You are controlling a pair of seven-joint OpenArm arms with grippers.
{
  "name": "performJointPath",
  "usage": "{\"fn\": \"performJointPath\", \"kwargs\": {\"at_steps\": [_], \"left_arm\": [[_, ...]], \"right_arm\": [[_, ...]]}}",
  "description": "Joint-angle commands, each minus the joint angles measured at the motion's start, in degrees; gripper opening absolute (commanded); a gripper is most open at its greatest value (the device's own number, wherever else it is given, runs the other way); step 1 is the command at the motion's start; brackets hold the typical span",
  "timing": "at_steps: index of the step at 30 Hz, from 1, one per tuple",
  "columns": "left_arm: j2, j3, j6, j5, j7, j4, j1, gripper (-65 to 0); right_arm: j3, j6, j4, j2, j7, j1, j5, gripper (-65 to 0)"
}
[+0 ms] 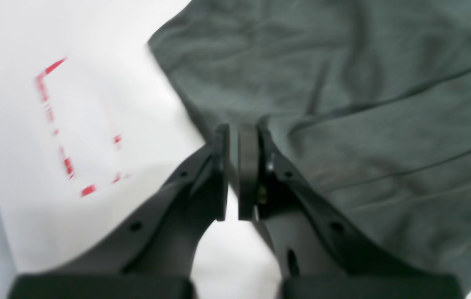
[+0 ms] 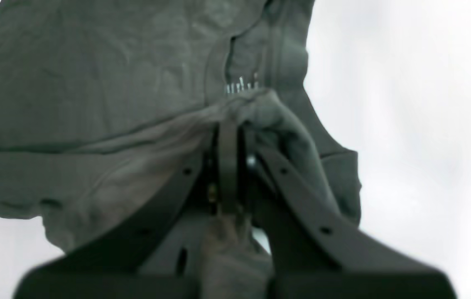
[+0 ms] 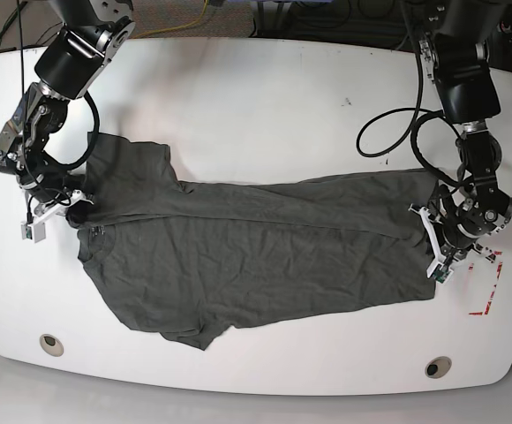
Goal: Layout the t-shirt on the table in an organized manner, then fold the t-shirt properly
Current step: 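Lower the folded edge with both grippers onto the shirt body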
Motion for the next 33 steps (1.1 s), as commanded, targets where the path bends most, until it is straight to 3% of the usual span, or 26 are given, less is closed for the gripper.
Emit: {"fn": "performJointPath", "kwargs": {"at_steps": [1, 7, 9, 13, 16, 21, 33], "left_arm": [[-0.6, -0.1, 0.1, -0.2, -1.6, 0.9, -1.3, -62.4], [-0.7, -0.1, 0.1, -0.2, -1.1, 1.0, -1.0, -59.6], [-0.7, -0.2, 0.1, -0.3, 0.5, 1.3, -0.4, -53.5], [-1.1, -0.5, 0.1, -0.4, 5.5, 4.7, 0.2, -35.2], [-1.0, -2.4, 0.1, -0.4, 7.0, 8.1, 1.6, -22.6], [-0.8, -5.4, 0.1, -0.6, 7.4, 11.6, 4.2, -8.2], [0.4, -5.7, 0.1, -0.8, 7.4, 18.0, 13.4, -6.4]], "right_arm": [[0.2, 0.1, 1.1, 1.1, 1.3, 1.1, 0.7, -65.0], [0.2, 0.1, 1.1, 1.2, 1.1, 0.8, 1.0, -63.5], [0.2, 0.1, 1.3, 1.3, 1.0, 0.2, 1.4, -58.3], [0.2, 0.1, 1.5, 1.4, 0.4, -0.5, 2.1, -40.2], [0.3, 0.1, 1.5, 1.4, -0.1, -0.6, 2.0, -31.2], [0.3, 0.1, 1.8, 1.4, -0.1, -1.7, 2.1, -30.2], [0.3, 0.1, 2.3, 1.1, -0.1, -2.2, 2.1, -30.7]]}}
